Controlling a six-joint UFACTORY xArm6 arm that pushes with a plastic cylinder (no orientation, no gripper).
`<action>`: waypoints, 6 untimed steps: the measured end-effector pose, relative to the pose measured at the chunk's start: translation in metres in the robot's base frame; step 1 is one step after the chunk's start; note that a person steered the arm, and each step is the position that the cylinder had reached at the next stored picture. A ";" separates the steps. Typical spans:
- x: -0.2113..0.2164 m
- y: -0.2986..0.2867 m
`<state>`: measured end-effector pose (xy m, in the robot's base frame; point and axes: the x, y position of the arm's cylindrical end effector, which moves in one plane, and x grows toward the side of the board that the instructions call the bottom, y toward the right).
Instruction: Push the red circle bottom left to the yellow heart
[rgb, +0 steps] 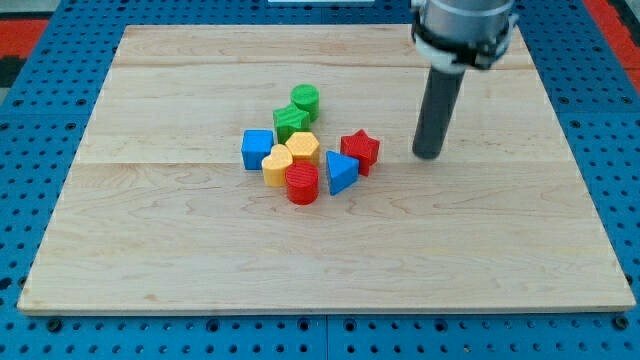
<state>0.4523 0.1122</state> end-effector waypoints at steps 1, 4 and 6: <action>0.013 -0.058; 0.045 -0.080; 0.048 -0.149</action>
